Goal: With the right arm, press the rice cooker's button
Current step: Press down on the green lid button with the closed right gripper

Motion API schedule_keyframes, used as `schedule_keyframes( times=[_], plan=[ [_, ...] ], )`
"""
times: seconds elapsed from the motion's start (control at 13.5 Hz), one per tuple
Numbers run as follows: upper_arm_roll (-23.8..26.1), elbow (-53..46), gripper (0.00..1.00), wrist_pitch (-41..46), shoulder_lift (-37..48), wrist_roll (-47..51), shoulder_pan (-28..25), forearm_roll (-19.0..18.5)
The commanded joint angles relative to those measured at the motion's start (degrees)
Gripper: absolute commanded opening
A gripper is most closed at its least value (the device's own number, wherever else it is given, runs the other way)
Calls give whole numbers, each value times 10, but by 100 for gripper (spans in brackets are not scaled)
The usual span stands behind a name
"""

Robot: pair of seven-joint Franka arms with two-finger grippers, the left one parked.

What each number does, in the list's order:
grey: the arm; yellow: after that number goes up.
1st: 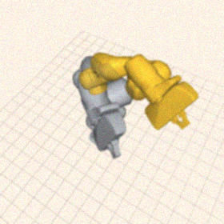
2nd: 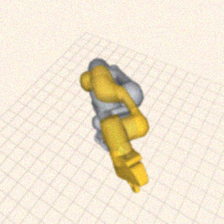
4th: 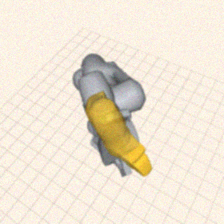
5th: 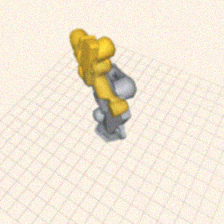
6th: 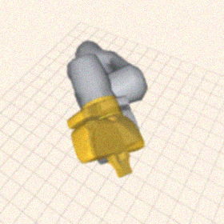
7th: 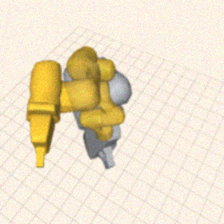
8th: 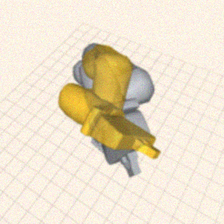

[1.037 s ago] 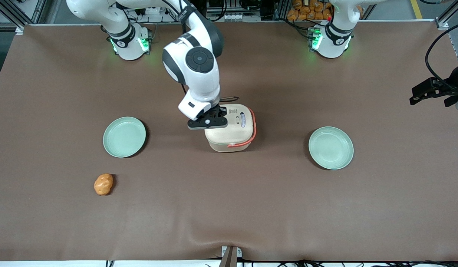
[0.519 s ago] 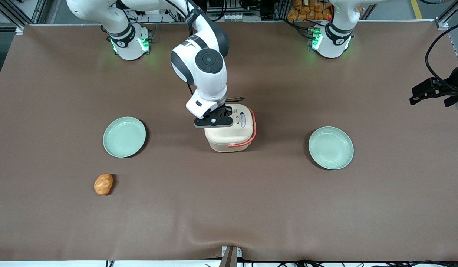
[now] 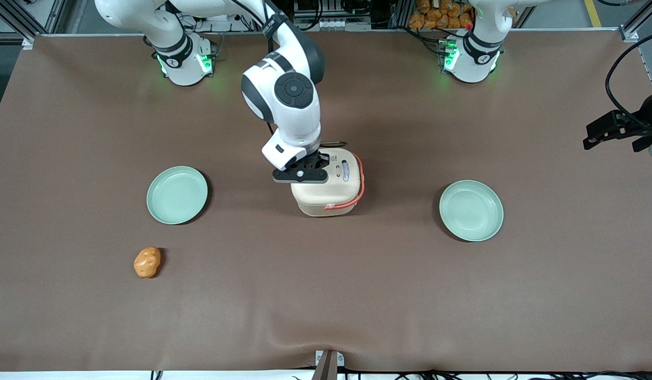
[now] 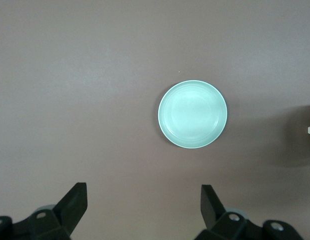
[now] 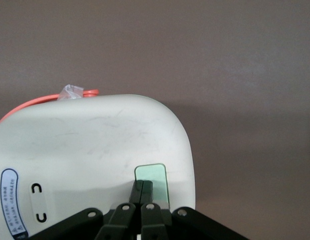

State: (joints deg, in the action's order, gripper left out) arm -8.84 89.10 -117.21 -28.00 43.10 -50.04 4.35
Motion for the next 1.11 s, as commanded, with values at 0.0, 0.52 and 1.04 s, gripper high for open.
schedule_keyframes(
  times=[0.0,0.52,1.04],
  plan=[
    [-1,-3,0,-1,-24,7,15,17],
    [-1,6,0,-14,-36,8,14,39],
    [-4,-57,0,59,-1,1,16,38]
  ],
)
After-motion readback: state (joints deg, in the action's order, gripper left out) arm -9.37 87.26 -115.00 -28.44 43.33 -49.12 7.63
